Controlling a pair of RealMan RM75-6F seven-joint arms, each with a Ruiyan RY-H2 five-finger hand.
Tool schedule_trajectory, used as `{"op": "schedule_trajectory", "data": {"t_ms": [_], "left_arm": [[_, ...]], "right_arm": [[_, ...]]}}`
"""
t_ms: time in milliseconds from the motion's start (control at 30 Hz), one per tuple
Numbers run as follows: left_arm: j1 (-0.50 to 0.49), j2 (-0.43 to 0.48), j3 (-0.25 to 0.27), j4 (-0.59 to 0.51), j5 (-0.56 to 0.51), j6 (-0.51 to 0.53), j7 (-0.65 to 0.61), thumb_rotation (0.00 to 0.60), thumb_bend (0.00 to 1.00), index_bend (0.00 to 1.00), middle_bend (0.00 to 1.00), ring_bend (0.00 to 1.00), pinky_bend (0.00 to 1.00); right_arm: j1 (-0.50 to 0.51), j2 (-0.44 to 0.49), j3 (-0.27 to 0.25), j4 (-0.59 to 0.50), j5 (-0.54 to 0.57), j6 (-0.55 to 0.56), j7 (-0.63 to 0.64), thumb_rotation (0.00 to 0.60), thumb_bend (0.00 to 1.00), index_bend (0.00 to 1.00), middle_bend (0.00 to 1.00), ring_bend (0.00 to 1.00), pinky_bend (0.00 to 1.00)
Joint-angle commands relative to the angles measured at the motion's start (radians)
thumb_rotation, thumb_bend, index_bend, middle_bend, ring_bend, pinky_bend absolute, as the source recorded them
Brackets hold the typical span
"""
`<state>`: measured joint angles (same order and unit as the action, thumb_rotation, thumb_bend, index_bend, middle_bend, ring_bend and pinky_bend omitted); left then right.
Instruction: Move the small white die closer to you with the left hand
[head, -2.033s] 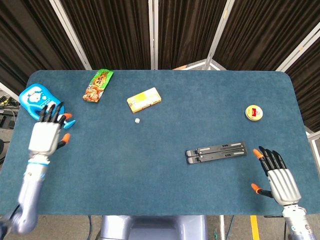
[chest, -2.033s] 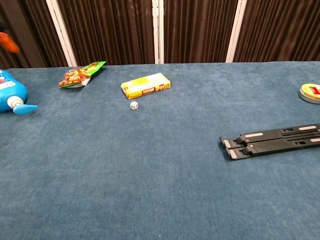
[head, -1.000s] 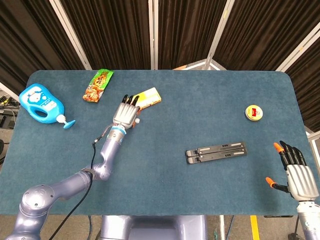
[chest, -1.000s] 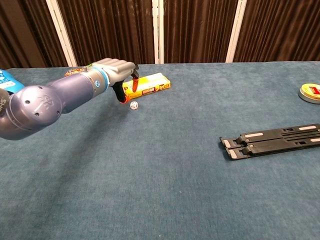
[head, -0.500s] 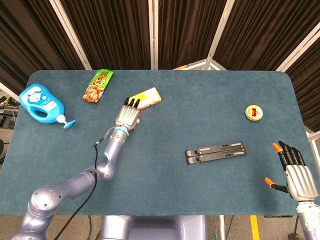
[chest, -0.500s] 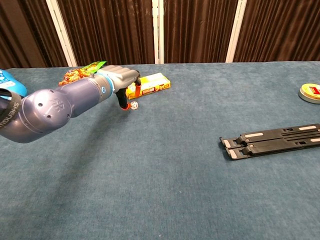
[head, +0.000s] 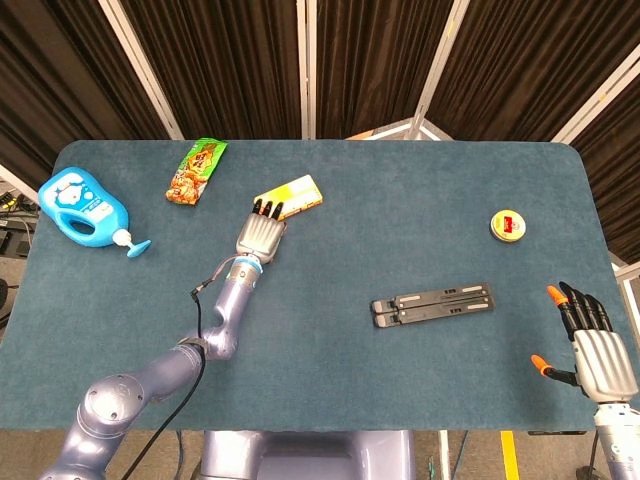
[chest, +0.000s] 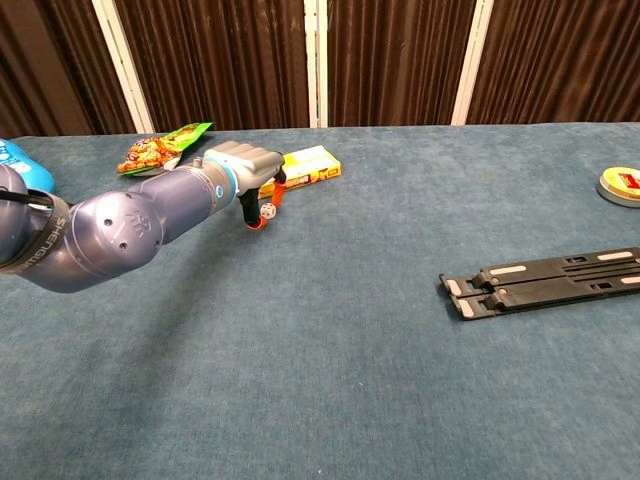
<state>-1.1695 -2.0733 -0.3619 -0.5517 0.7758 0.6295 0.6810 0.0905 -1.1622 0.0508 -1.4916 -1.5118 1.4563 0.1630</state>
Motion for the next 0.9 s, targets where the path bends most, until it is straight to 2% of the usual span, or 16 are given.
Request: {"op": "schedule_trajectory", "data": {"t_ms": [33,200,367,500,733,900], "left_arm": [[-0.001,-0.004,0.000,0.009,0.003,-0.004,-0.005,0.600,0.44,0.47,0.00,0.00,0.00],[0.004,-0.007,0.002,0.016,0.012,-0.001,-0.019,0.600,0.50,0.56,0.00,0.00,0.00],[0.021,0.012,0.006,-0.017,0.034,0.029,-0.037,0.600,0.54,0.59,0.00,0.00,0.00],[0.048,0.067,0.006,-0.122,0.071,0.088,-0.071,0.600,0.54,0.58,0.00,0.00,0.00],[0.153,0.298,0.060,-0.568,0.218,0.243,-0.131,0.600,0.53,0.55,0.00,0.00,0.00],[0.214,0.429,0.112,-0.816,0.270,0.296,-0.120,0.600,0.52,0.53,0.00,0.00,0.00]], "right_arm": [[-0.001,0.001,0.000,-0.002,-0.002,0.003,0.002,0.600,0.08,0.00,0.00,0.00,0.00],[-0.004,0.004,0.001,-0.006,-0.006,0.012,0.007,0.600,0.08,0.00,0.00,0.00,0.00],[-0.005,0.004,0.002,-0.008,-0.009,0.016,0.008,0.600,0.08,0.00,0.00,0.00,0.00],[-0.007,0.005,0.000,-0.012,-0.019,0.025,0.006,0.600,0.08,0.00,0.00,0.00,0.00],[-0.015,0.011,-0.014,-0.030,-0.062,0.056,-0.005,0.600,0.08,0.00,0.00,0.00,0.00],[-0.018,0.011,-0.019,-0.032,-0.073,0.064,-0.008,0.600,0.08,0.00,0.00,0.00,0.00]]}}
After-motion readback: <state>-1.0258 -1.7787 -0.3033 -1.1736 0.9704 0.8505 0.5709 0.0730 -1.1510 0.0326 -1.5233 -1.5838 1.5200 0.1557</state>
